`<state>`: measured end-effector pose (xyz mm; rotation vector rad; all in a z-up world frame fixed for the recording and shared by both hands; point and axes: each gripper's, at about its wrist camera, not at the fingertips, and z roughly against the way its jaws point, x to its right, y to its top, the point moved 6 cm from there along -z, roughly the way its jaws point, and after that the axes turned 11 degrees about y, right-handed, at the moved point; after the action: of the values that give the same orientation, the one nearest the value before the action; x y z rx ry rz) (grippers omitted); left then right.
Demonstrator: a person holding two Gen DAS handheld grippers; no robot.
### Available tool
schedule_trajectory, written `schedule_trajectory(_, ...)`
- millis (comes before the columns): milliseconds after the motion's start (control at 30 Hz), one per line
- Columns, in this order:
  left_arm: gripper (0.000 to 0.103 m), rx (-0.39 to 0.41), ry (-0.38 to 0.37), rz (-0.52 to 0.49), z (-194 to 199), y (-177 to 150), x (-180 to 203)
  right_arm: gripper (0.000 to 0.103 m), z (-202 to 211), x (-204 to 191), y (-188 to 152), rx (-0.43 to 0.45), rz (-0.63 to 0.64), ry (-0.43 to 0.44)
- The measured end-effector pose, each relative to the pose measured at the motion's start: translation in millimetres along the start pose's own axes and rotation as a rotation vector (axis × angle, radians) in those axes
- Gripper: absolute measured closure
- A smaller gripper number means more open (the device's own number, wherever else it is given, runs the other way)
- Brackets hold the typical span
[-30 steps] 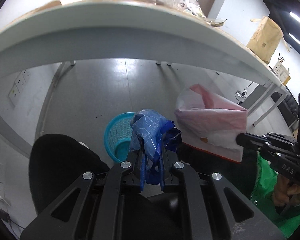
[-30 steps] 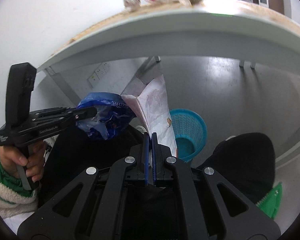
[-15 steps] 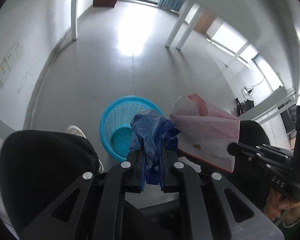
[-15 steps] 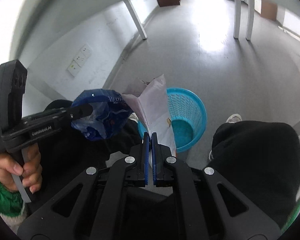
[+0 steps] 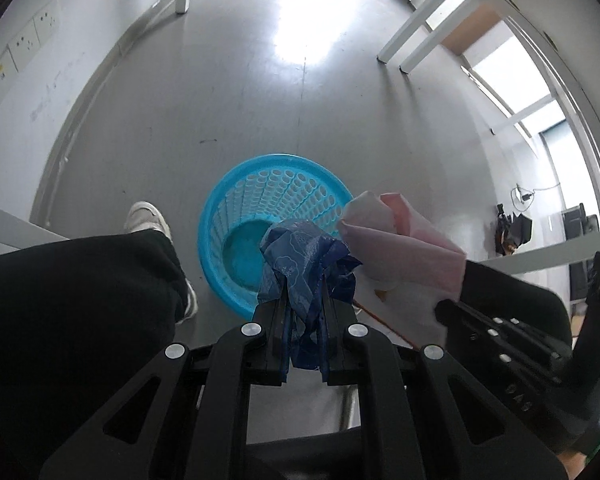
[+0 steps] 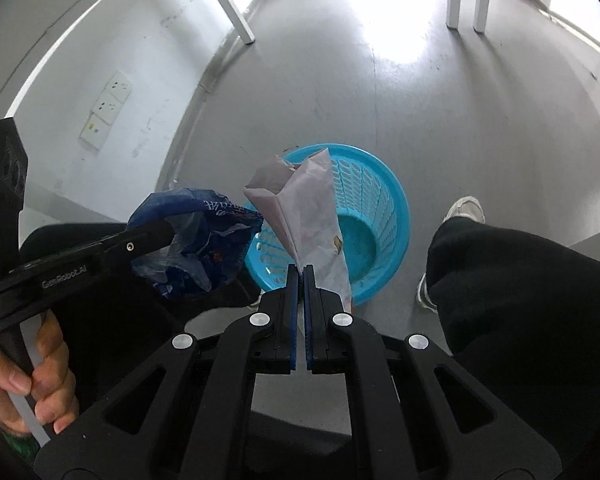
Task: Collect trash
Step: 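Carry the blue bag and paper bag down over the blue wastebasket with both tools, then open both tools to drop the bags into the wastebasket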
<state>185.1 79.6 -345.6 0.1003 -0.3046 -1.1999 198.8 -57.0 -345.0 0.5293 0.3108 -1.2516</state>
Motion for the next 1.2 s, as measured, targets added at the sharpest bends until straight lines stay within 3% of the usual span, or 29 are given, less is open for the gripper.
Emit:
schedule_trajectory(200, 0.093, -0.030, 0.039, 0.026, -25.2, 11.2, -1.0, 0.101, -26.2, 7.4, 16.6, -0.030, 0.005, -0.031)
schedule_trajectory(467, 0.093, -0.081, 0.090, 0.021, -57.5, 31.7, 4.6, 0.101, -74.6, 41.3, 34.0, -0.139, -0.062, -0.060)
schedule_trajectory(633, 0.093, -0.169, 0.093, 0.076, -89.8, 36.7, -0.5, 0.101, -100.4, 60.2, 37.1, -0.188, -0.119, -0.066)
schedule_trajectory(833, 0.093, -0.132, 0.105, 0.076, -91.2, 46.4, -0.4, 0.101, -111.0, 73.9, 41.5, -0.201, -0.163, -0.041)
schedule_trajectory(967, 0.093, -0.153, 0.097, 0.111, -97.5, 43.4, -6.5, 0.101, -112.2, 86.0, 37.8, -0.206, -0.212, -0.026)
schedule_trajectory(1133, 0.093, -0.123, 0.053, 0.132, -87.1, 48.0, -6.0, 0.099, -107.9, 83.7, 43.2, -0.180, -0.211, -0.028)
schedule_trajectory(1167, 0.089, -0.116, 0.034, 0.146, -84.4, 49.7, -7.3, 0.098, -106.8, 84.6, 44.5, -0.173, -0.216, -0.026)
schedule_trajectory(1200, 0.074, -0.109, 0.024, 0.157, -82.1, 51.6, -8.4, 0.090, -105.4, 87.6, 44.6, -0.168, -0.227, -0.028)
